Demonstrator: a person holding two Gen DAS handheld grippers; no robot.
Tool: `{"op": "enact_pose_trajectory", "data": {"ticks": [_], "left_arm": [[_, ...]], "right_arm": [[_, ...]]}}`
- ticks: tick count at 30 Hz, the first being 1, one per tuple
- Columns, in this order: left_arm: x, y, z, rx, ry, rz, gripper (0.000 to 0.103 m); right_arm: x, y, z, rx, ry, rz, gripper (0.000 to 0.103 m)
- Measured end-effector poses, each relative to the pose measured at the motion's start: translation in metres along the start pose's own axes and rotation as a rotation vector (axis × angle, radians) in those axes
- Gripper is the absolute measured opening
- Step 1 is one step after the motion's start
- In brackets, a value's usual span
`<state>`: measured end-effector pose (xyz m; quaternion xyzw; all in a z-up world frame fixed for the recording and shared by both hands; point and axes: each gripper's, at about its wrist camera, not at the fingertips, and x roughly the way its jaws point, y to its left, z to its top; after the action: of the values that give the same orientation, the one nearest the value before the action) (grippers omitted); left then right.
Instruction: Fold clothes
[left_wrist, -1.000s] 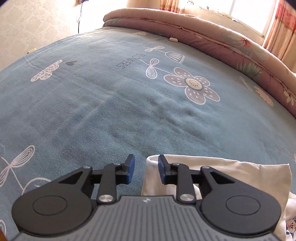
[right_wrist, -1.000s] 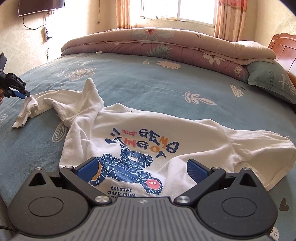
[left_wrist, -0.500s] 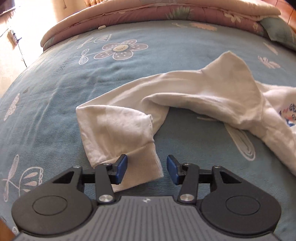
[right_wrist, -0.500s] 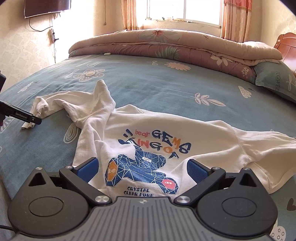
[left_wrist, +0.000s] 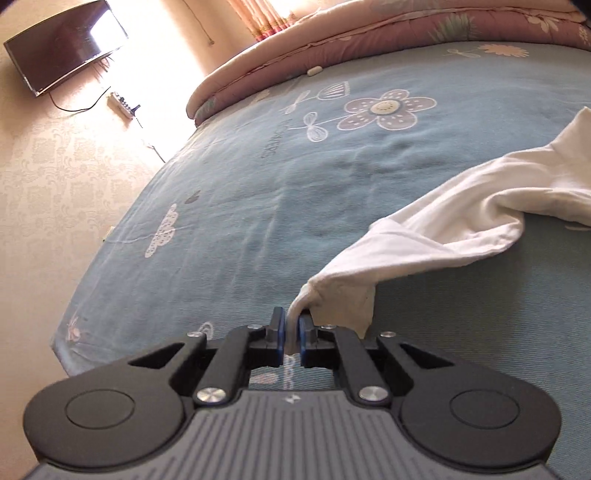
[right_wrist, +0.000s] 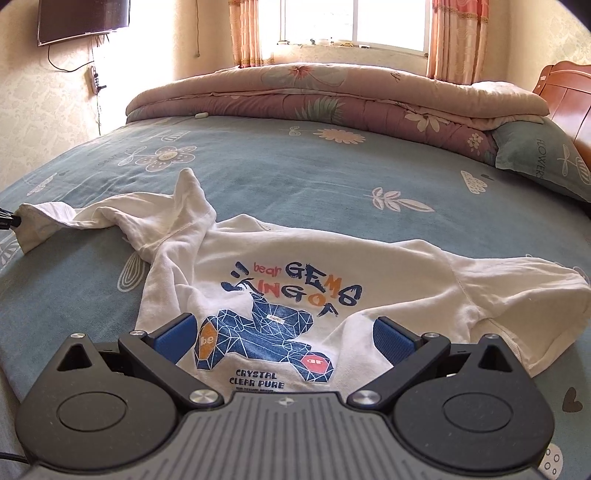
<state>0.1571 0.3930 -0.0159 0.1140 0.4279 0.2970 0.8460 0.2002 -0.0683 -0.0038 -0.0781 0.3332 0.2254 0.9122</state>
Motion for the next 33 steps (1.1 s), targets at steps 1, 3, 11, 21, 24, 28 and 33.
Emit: {"op": "enact_pose_trajectory", "data": {"ticks": [1,3,11,21,24,28,33], "left_arm": [[0.003,0.008,0.002,-0.014,-0.008,0.018,0.005],[0.007,0.022,0.006,-0.035,-0.029,0.052,0.005],[0.028,0.049,0.002,-0.087,-0.010,0.127,0.009],[0.043,0.074,-0.034,-0.180,0.172,0.072,0.024],[0.042,0.081,-0.038,-0.200,0.214,0.100,0.026],[0.036,0.089,-0.038,-0.244,0.231,0.130,0.029],[0.006,0.060,-0.018,-0.246,0.139,-0.048,0.041]], "right_arm": [[0.000,0.000,0.000,0.000,0.001,-0.002,0.103],[0.000,0.000,0.000,-0.001,0.004,-0.006,0.103],[0.001,0.002,0.000,-0.013,0.008,-0.016,0.103],[-0.004,-0.001,-0.001,-0.006,0.005,-0.017,0.103],[-0.006,-0.001,-0.001,-0.006,0.001,-0.011,0.103],[-0.013,-0.003,-0.002,-0.001,-0.010,-0.008,0.103],[-0.018,-0.016,-0.006,0.042,0.000,-0.002,0.103]]}}
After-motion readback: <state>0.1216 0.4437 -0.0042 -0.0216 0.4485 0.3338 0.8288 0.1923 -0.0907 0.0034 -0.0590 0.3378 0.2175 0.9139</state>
